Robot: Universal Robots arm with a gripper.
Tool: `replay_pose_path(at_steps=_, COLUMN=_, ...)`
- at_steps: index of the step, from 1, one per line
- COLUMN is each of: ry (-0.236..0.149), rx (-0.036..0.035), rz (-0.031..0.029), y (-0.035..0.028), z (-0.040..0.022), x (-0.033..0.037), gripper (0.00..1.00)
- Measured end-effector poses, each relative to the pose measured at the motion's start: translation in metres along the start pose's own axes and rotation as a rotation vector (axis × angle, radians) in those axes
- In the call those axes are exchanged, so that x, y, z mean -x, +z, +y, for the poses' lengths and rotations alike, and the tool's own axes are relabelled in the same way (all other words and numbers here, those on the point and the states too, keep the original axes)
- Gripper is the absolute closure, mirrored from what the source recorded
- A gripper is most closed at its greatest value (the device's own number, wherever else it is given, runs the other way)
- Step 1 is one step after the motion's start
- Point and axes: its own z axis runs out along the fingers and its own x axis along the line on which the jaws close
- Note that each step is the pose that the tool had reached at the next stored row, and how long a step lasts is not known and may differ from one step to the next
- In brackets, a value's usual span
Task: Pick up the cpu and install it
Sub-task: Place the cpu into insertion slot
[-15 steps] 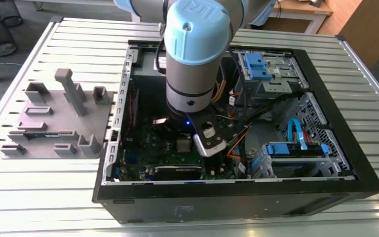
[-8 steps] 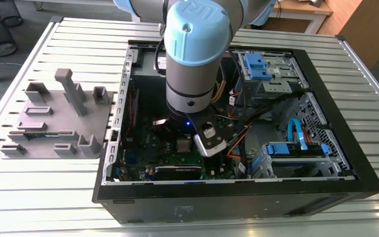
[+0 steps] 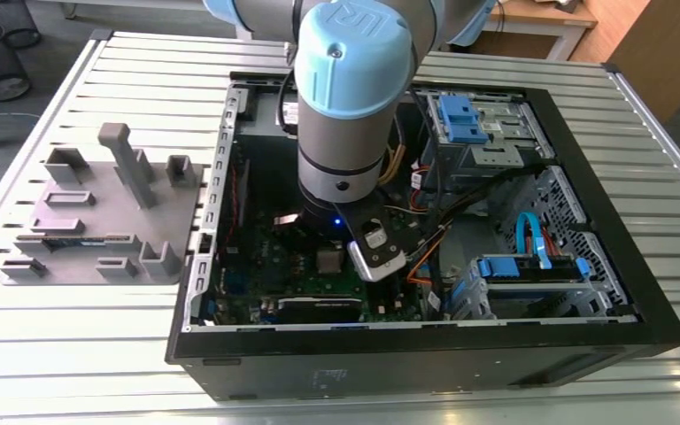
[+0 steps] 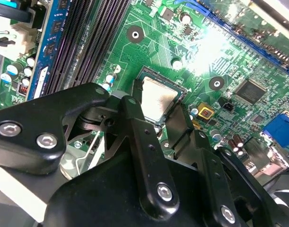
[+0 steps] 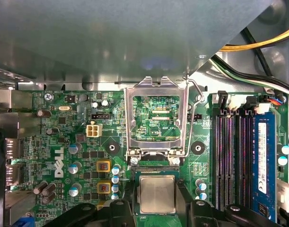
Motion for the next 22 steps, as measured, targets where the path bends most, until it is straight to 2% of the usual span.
replay_pose_path(at_steps=2, ry=0.0, rx=0.0001, rz=-0.0002, y=0.0, z=0.0, x=0.0001, gripper=0.54)
replay_pose_path(at_steps=4, ry=0.0, rx=0.0001, rz=-0.0001, y=0.0001, z=0.0, x=0.0001, gripper=0.6)
replay_pose_path(at_steps=11, ry=0.0, rx=0.0001, rz=0.0, y=-0.0002, z=0.0, x=0.0, gripper=0.6)
replay_pose_path(at_steps=15, ry=0.0, rx=0.0003, rz=-0.0001, y=-0.0047, z=0.0002, x=0.0, gripper=0.6)
replay_pose_path(at_steps=22, ry=0.001, rx=0.0004, rz=-0.0002, y=-0.0033, z=0.0001, x=0.0001, gripper=0.6)
